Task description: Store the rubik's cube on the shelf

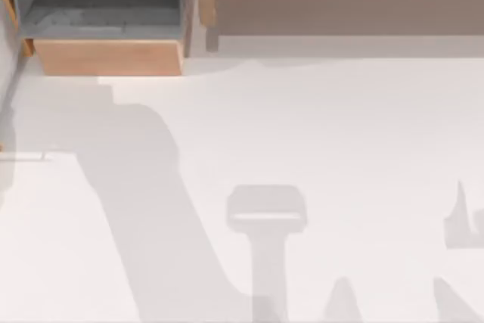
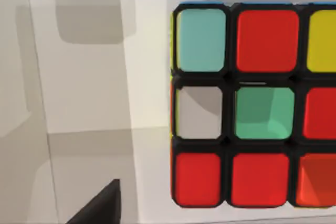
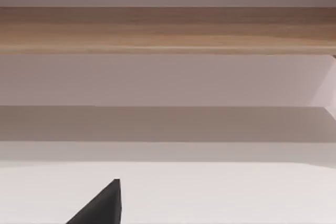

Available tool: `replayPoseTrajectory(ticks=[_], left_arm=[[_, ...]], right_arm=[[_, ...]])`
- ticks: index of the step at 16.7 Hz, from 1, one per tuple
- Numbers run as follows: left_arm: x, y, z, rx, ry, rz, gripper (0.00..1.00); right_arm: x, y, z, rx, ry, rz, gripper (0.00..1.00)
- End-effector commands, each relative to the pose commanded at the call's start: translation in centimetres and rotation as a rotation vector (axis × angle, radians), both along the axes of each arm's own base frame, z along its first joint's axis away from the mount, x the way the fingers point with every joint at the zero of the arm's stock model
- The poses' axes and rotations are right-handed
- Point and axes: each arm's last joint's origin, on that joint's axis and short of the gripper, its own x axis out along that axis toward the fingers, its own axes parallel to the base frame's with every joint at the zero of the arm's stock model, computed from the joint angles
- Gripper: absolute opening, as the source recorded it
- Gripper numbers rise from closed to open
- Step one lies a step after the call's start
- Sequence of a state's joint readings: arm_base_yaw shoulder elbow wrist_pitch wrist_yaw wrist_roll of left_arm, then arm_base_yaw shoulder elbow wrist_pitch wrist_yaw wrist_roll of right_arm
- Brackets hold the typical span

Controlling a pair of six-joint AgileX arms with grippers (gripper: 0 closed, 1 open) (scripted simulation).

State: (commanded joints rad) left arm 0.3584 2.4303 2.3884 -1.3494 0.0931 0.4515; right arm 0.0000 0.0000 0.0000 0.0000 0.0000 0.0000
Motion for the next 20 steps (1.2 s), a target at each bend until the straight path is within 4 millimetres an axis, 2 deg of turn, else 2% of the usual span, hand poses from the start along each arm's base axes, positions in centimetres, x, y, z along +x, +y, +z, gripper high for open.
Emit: replayPoseTrajectory(ticks=[3, 9, 14, 20], left_arm=[[0.1, 0.0, -1.0, 0.000, -0.002, -0.001, 1.00], [2.0, 0.0, -5.3, 0.000, 0.002, 0.001, 1.00], [2.2, -0.1, -5.6, 0.000, 0.000, 0.000, 1.00], [2.2, -0.1, -5.6, 0.000, 0.000, 0.000, 0.55]], right_arm=[[0.0, 0.0, 0.0, 0.000, 0.000, 0.000, 1.00], [0.0, 0.0, 0.0, 0.000, 0.000, 0.000, 1.00], [0.0, 0.0, 0.0, 0.000, 0.000, 0.000, 1.00], [0.0, 0.0, 0.0, 0.000, 0.000, 0.000, 1.00]])
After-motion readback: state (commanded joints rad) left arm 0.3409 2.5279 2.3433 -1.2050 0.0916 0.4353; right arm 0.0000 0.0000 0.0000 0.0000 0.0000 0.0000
